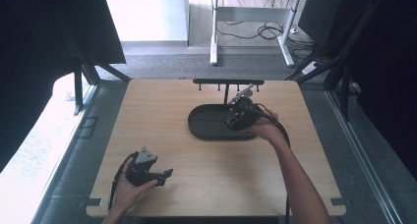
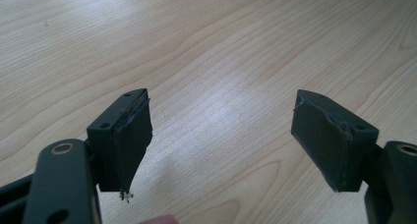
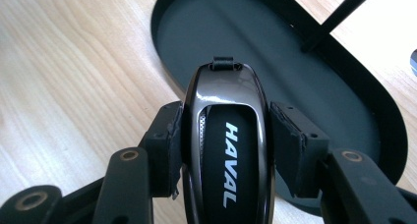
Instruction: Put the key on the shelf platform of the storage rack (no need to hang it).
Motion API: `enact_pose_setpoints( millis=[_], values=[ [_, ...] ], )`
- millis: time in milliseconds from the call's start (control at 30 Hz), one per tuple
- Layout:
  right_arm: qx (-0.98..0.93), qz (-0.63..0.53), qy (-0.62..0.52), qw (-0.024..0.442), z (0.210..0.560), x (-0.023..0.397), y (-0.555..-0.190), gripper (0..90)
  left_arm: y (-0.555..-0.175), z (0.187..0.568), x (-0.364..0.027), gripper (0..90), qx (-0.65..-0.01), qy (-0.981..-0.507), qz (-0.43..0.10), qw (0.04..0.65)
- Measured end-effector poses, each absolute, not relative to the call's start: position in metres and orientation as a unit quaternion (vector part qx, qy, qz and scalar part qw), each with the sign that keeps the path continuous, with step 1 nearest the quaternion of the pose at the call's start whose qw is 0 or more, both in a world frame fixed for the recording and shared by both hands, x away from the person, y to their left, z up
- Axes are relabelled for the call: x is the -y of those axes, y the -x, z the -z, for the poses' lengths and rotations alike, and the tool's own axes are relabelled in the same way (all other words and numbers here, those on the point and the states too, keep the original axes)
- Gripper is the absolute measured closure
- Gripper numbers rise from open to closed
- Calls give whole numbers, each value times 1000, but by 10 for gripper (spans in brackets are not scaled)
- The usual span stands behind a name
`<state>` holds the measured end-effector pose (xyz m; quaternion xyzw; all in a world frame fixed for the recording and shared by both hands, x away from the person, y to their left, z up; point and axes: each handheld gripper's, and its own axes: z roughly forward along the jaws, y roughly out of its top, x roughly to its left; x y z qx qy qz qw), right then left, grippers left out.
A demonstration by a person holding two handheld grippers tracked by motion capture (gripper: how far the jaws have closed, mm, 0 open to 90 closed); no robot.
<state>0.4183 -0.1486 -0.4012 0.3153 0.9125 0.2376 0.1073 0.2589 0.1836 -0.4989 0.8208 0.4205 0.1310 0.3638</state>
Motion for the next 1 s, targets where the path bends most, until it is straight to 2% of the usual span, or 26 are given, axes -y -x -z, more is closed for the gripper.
enact_pose_setpoints(
  millis=[500, 1000],
  values=[
    [-902, -247, -339, 105, 405, 149, -445, 494, -259, 499, -183, 236, -418, -822, -129, 365],
    [-903, -229, -349, 101, 442, 138, -471, 494, -259, 499, -184, 236, -420, -819, -129, 368]
  ],
)
